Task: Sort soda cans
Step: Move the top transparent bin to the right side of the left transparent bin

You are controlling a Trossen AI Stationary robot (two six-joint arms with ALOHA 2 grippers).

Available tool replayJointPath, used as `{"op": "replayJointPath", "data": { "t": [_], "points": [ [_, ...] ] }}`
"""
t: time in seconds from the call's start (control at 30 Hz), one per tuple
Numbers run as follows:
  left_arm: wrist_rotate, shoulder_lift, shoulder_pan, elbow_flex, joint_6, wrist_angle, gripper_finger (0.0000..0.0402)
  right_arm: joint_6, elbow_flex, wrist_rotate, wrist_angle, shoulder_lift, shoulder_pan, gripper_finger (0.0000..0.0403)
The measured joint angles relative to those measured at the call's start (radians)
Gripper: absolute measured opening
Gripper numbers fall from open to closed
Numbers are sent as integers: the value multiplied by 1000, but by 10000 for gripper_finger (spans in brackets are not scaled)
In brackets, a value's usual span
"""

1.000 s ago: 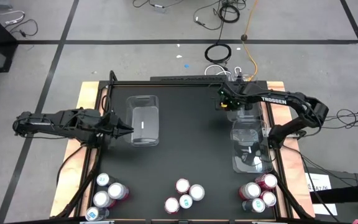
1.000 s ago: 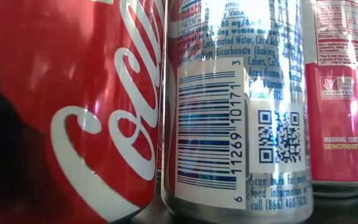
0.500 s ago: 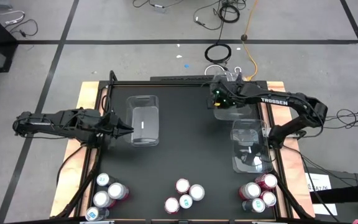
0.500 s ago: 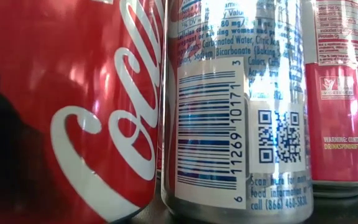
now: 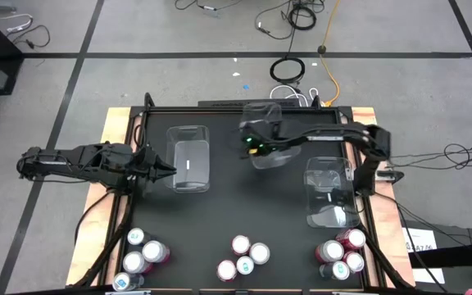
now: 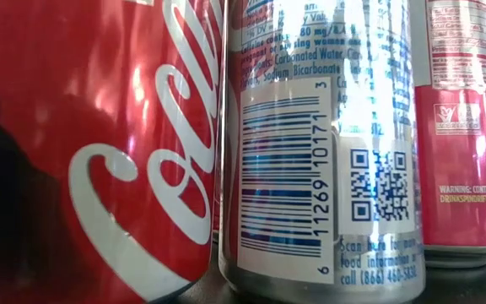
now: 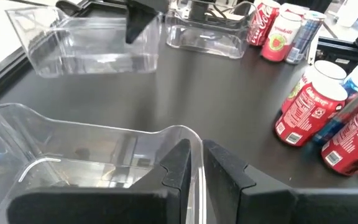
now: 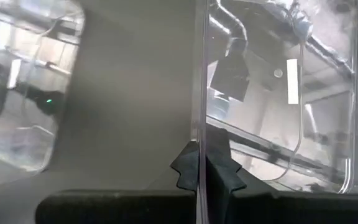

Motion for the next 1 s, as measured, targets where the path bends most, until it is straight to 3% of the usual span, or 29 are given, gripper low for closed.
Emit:
{"op": "replayJointPath", "data": {
  "t": [0.23,0.73,1.0],
  "points": [
    [0,0,0,0,0,0,54,154,229,31,-99,145,103,0],
    [0,0,0,0,0,-1,54,424,521,89,-106,385,245,0],
    [0,0,0,0,1,-9,54,496,568,108,-106,442,251,0]
  ]
}}
